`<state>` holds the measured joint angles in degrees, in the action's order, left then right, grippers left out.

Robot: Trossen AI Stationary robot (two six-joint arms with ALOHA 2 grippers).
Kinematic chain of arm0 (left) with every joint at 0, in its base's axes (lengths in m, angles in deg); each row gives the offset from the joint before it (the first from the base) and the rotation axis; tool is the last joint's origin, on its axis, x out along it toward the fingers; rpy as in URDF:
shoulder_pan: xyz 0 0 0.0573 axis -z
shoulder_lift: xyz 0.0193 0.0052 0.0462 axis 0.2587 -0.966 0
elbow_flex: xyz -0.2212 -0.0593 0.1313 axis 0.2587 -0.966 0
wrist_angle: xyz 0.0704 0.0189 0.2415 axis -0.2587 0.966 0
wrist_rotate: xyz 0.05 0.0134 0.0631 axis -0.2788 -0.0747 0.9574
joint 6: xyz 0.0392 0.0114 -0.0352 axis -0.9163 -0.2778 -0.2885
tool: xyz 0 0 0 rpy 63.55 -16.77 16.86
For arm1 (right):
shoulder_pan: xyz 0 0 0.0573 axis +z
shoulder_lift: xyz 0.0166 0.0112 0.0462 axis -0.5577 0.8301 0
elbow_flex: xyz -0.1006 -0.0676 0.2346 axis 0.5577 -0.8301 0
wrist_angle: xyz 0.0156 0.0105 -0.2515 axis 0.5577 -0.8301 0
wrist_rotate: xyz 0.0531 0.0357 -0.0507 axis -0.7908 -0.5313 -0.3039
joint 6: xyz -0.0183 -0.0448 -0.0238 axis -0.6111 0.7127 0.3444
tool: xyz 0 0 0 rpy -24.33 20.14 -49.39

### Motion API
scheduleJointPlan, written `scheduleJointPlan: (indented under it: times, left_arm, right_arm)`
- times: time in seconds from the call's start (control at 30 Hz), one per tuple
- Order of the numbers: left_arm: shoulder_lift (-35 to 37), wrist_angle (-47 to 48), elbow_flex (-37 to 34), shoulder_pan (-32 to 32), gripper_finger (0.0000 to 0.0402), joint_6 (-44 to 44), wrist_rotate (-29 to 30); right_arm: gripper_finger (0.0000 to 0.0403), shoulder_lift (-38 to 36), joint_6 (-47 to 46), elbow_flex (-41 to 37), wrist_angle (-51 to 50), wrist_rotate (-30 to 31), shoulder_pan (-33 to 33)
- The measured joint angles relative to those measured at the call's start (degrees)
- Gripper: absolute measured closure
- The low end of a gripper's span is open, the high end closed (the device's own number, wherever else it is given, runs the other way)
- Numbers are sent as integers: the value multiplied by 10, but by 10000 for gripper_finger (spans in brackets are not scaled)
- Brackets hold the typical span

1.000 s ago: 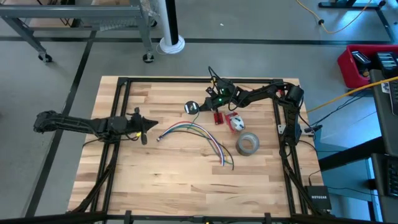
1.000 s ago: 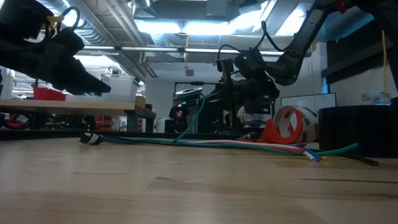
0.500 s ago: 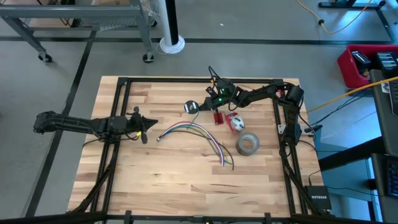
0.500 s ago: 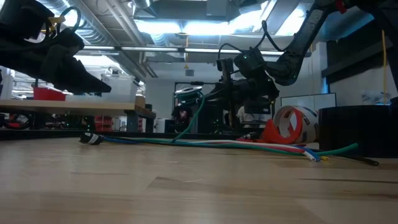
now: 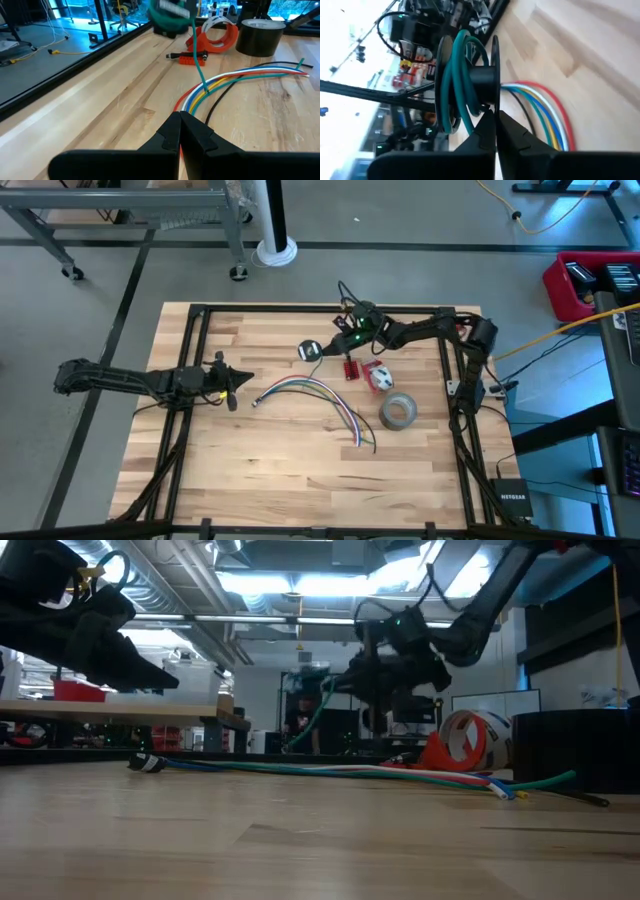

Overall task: Coil cords
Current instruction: Coil green wire onto the spool

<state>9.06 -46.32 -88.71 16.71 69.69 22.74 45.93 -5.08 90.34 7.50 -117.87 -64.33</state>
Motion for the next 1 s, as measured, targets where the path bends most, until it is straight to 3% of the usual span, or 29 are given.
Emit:
scheduleJointPlan:
  times: [0.33, 0.63, 1.0]
  left_arm:
    - [0, 0, 0, 0, 401, 0, 0]
    - [0, 0, 0, 0, 401, 0, 0]
    - [0, 0, 0, 0, 401, 0, 0]
  right_arm:
    - [402, -140, 168, -9, -167, 62, 1]
    - [402, -207, 193, -106, -139, 119, 0]
    - [402, -289, 201, -200, -88, 139, 0]
